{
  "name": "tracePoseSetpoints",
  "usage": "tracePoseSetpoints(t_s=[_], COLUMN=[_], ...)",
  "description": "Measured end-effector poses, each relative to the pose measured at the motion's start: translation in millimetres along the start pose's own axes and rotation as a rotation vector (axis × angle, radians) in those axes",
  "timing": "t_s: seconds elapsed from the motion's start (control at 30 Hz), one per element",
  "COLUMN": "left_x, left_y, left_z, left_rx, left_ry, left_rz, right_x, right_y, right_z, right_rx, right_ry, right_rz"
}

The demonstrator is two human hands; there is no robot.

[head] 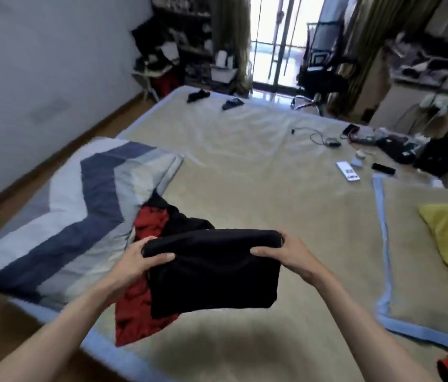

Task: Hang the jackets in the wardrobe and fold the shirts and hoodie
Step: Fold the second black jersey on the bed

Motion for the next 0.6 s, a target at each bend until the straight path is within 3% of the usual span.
tracePoseSetpoints(t_s=[0.13, 0.27, 0.43, 0.6], left_x=[-62, -91, -78, -42], left_y=[-121, -248, -361, -422], left_z=[49, 126, 250, 391], left_rx=[-0.221, -0.463, -0.829, -1.308], left_ry=[0.109, 0.254, 0.321, 0.306], left_rz=[0.169, 0.248, 0.319, 0.244], right_x=[128, 228, 320, 372], right_y=[78, 202, 378, 551], right_z=[-17, -32, -16, 29], right_rx=[0.051, 0.220, 0.432, 0.754], right_ry=[-0.210, -0.336, -0.502, -0.612], right_rz=[-0.119, -0.261, -0.245, -0.132])
Point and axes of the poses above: each hand's wrist, its own z-axis away from the middle knuckle, its own y-axis out of the palm, x = y × z, the point moved 2 cm from there along -z, towards the middle knuckle, and after that the axes turned 4 degrees about y, right-handed, at the moved point
